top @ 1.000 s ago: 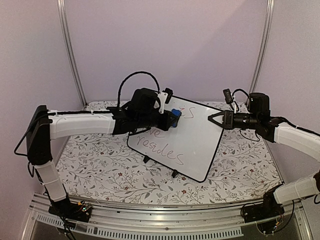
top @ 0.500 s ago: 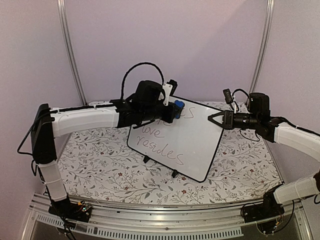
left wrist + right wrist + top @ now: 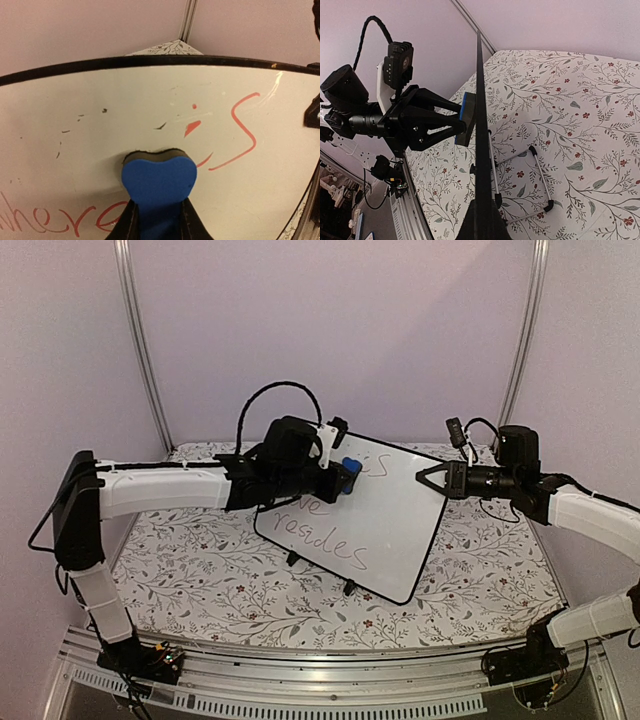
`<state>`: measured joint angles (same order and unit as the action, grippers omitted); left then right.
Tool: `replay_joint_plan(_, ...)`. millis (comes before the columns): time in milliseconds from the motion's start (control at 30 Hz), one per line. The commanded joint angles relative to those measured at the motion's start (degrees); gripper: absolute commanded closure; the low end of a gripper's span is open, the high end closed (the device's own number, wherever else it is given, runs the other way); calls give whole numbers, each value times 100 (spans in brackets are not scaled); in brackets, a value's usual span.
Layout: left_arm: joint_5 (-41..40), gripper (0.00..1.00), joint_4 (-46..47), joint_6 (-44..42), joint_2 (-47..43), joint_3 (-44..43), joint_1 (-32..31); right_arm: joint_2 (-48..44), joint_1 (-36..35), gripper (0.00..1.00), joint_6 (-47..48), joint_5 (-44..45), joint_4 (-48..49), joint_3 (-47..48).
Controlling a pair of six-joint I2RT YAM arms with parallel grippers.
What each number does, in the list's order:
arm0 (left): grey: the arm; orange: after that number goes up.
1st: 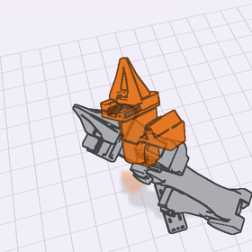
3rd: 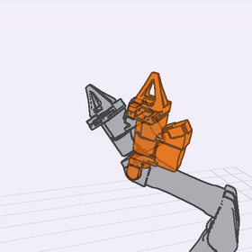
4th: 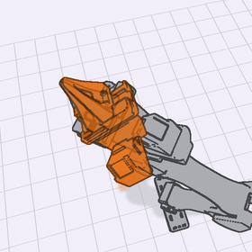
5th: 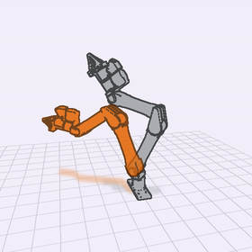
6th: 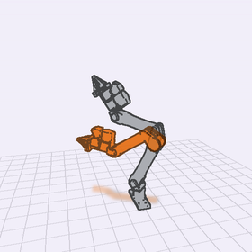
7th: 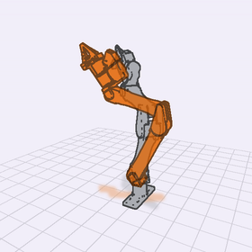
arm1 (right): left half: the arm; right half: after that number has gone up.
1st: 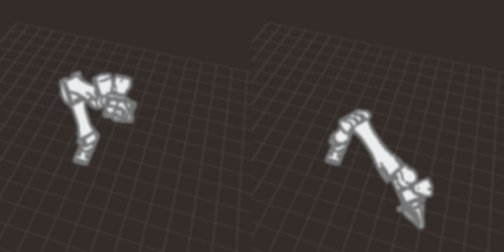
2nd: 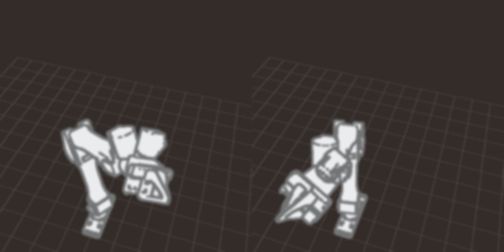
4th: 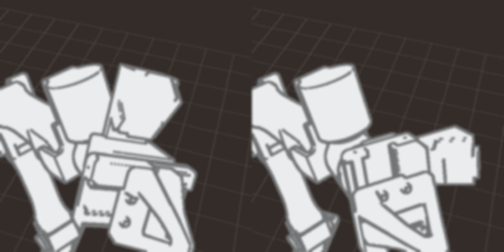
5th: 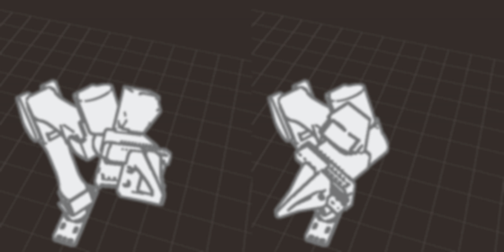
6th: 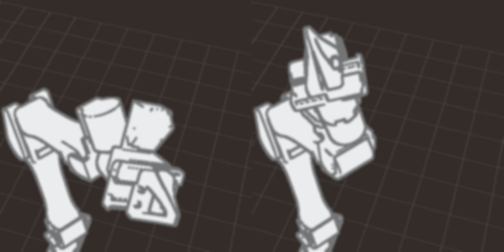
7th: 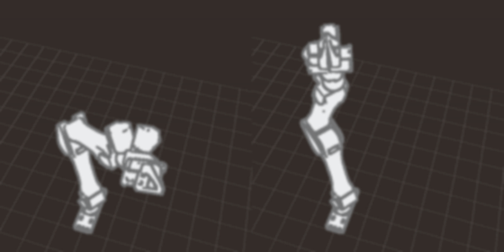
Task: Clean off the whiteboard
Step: Erase the whiteboard from the whiteboard stand.
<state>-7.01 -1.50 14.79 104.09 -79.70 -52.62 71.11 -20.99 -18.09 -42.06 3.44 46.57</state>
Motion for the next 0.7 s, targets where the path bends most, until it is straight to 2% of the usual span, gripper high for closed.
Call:
replay_joint_plan(0,46,100,-255,95,-91,452,-57,48,-276,100,743,-496,-460,10)
replay_joint_plan(300,86,100,-229,107,-89,464,-117,26,-285,100,741,-497,-468,2)
replay_joint_plan(667,-123,100,-321,-219,307,-421,-112,28,-294,100,745,-509,-472,8)
